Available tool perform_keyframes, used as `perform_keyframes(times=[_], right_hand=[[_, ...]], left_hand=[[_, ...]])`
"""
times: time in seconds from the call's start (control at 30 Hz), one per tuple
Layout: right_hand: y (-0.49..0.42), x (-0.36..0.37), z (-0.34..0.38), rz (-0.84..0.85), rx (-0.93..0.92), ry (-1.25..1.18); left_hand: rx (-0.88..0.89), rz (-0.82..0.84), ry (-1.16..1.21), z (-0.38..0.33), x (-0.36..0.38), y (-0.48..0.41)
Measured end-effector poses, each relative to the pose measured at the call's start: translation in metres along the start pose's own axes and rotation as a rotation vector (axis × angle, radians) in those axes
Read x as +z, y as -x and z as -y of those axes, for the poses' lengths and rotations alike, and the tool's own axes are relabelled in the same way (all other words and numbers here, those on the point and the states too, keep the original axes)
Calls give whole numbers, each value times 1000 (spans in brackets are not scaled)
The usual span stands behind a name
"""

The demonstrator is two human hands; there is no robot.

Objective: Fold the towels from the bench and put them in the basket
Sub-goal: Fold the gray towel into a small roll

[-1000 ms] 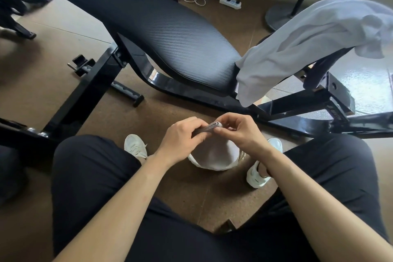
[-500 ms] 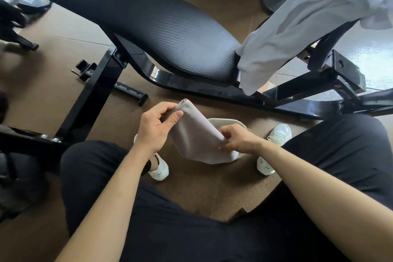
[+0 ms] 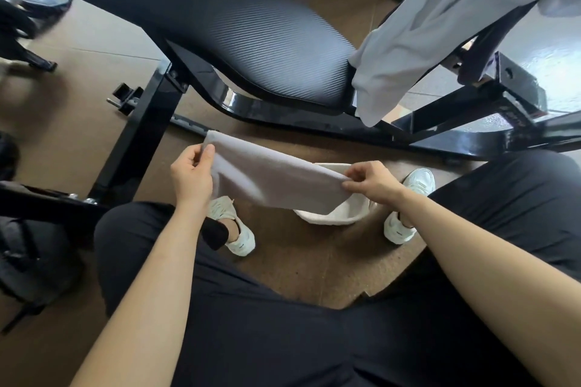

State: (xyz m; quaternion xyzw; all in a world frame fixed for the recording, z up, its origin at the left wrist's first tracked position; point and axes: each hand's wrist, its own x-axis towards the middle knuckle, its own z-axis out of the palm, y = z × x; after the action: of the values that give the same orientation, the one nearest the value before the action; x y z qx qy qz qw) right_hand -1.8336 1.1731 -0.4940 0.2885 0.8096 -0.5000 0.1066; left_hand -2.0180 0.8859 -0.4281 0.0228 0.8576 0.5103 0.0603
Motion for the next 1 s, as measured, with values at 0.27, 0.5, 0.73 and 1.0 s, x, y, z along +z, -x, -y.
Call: perform_keyframes(times=[0.27,0.5,0.73,1.0], right_hand=[[-2,-11,24,-219,77,-249],[7,-1,33,-232,134,-345],[15,21,44,-110,160,-563],[23,35,56,-27,93,-749]], left_hand=[[-81,73,-39,7,17,3],[-11,315,-167,8,46,26],[43,495,-237,5,74,48],[87,602,-245,0,88,63]])
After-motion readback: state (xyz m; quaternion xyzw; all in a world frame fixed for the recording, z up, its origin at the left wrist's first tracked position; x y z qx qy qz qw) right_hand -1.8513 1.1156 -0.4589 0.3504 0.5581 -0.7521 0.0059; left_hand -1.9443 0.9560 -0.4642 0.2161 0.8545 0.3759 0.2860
